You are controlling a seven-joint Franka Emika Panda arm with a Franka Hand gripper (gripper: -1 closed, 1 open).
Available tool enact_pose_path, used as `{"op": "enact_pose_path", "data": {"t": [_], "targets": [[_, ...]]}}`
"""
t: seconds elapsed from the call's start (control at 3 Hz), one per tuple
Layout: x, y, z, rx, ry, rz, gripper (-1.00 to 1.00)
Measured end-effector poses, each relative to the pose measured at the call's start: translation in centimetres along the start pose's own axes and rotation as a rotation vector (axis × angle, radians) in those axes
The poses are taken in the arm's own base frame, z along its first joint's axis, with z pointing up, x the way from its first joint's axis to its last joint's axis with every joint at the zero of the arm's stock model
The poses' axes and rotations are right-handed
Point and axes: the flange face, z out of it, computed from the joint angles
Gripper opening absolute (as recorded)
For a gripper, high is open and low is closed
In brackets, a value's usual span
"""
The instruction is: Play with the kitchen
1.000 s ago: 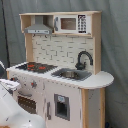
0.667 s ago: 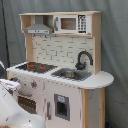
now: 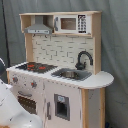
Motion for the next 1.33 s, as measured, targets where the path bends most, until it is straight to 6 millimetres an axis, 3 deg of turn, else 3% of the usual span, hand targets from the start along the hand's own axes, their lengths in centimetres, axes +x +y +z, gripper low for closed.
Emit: {"op": "enact_pose_path", "data": {"t": [0.67,1.33], "targets": [[-0.7,0.4,-4.6,0.023,0.005,0.027,1.0],[-1.7,-0.8,-8.6,0.059,-0.025,0.035,1.0]]}}
